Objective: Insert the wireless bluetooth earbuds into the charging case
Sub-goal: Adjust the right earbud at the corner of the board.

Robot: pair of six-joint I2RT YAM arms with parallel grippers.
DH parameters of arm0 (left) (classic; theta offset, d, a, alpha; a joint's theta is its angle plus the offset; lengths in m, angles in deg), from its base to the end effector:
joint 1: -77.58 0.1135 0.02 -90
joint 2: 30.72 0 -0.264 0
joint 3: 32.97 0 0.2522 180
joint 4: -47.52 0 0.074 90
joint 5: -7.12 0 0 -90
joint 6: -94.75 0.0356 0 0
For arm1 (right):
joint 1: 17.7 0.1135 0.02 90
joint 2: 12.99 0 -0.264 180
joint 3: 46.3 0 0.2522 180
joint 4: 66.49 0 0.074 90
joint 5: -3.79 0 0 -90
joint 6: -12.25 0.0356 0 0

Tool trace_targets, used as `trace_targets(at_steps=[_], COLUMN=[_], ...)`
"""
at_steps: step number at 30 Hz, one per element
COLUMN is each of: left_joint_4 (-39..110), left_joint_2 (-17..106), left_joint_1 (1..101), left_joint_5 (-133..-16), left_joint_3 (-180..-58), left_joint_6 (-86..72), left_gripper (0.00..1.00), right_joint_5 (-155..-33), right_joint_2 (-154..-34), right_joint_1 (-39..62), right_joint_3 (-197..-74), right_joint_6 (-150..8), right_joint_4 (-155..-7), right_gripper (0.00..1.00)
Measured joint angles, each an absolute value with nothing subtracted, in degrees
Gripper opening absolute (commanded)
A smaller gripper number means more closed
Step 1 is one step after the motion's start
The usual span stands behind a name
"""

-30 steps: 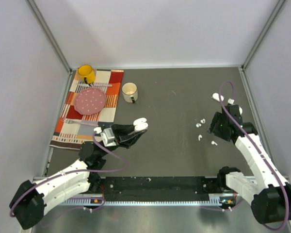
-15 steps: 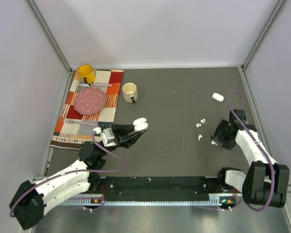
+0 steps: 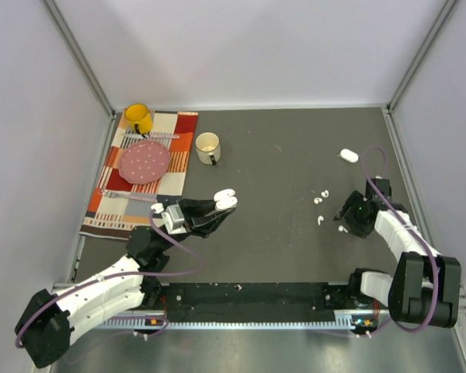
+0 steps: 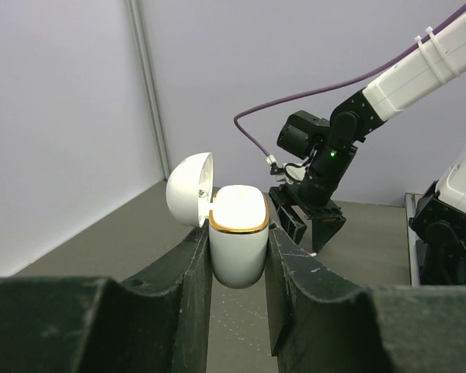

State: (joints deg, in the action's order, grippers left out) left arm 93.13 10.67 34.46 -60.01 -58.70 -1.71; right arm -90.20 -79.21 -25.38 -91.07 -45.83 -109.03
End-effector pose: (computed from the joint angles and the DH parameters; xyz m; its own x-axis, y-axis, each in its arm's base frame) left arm 0.1054 -0.1176 0.2733 0.2636 -0.3889 -0.8828 0.9110 0.4012 0.0953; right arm 0.1949 -0.0238 0.1644 -0.7015 0.6268 -0.3392 0.5584 0.7791 0.2849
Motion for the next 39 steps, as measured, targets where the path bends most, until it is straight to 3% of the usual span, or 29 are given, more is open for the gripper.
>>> trace_targets(at_steps=[26,39], left_joint_4=[90.2,90.2], left_joint_2=[8.8,9.2], left_joint_1=[34.5,34.5], left_joint_5=[-60.5,-60.8], left_joint_3=[-58.7,-58.7], left_joint_6=[-1.3,-1.3], left_gripper=[0.00,0.00], right_joint_5=[-93.3,-89.7], right_joint_2=[-79.7,-64.4], right_joint_1=[-25.4,-25.4], right_joint_3=[-88.3,-80.0], right_joint_6=[-42.7,-33.4], right_joint_4=[-97.8,-101.2], right_gripper=[0.62,0.64])
